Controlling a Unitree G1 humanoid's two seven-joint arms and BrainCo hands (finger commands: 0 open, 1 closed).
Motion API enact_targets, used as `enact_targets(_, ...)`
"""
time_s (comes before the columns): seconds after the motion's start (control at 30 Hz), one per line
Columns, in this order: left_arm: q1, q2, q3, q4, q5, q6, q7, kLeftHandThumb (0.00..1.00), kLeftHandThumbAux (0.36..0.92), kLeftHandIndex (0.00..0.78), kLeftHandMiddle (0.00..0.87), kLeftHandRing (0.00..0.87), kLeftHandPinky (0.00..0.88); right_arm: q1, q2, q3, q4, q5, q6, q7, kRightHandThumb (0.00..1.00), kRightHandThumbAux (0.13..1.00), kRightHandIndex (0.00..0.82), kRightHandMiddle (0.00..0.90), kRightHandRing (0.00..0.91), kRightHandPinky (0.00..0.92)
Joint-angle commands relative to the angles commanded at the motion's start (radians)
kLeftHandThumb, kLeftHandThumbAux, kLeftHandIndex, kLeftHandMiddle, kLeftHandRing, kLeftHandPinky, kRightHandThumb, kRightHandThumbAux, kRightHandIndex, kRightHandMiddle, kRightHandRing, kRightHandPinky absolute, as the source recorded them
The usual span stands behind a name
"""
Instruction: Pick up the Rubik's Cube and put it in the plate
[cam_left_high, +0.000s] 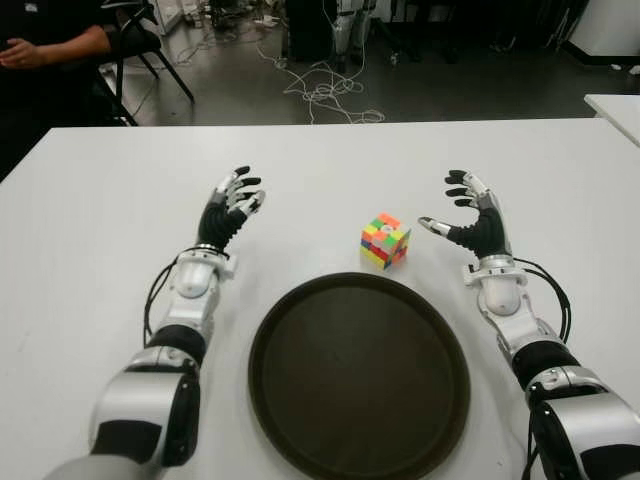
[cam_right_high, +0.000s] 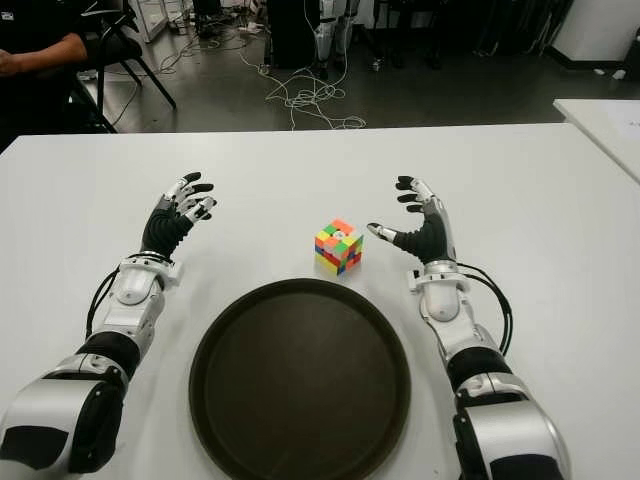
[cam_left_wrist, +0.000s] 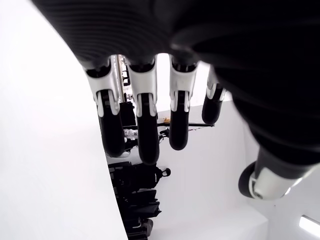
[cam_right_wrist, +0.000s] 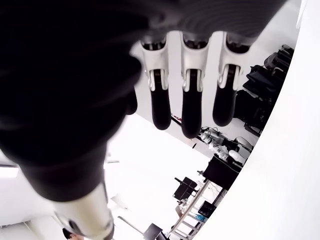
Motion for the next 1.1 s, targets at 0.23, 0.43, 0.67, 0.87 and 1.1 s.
enact_targets(0.23,-0.001,-0.008,0.013,-0.002,-0.015,-0.004,-0.016,0.141,0.611,0.149,0.245,0.288,0.333,0.0,-0.006,-0.001,-0.005,-0.002,0.01,0.002,0.128,0.876,0.246,0.292,0.292,0.303)
enact_targets(0.43,-0.001,-0.012,0.016,-0.006,-0.015,-0.007,-0.016,0.144,0.612,0.158,0.247,0.289,0.331,0.0,-0.013,-0.006,-0.011,0.001,0.001,-0.002,0.105,0.875,0.251,0.291,0.297,0.317)
enact_targets(0.67,0.004,-0.01,0.009,-0.009,-0.003,-0.01,-0.008,0.118,0.626,0.167,0.252,0.282,0.312,-0.01,-0.021,-0.021,-0.032,0.006,-0.01,-0.022,0.09,0.856,0.255,0.288,0.299,0.329)
enact_targets(0.87,0.011,-0.006,-0.002,-0.015,0.011,-0.009,-0.001,0.108,0.619,0.156,0.243,0.274,0.318,0.009,-0.033,-0.016,-0.099,-0.023,-0.028,-0.072,0.048,0.856,0.273,0.295,0.299,0.32)
enact_targets(1.1,0.014,-0.004,-0.009,-0.019,0.02,-0.021,0.008,0.113,0.618,0.165,0.251,0.286,0.342,0.01,-0.043,-0.003,-0.117,-0.053,-0.046,-0.116,0.072,0.863,0.281,0.294,0.294,0.316)
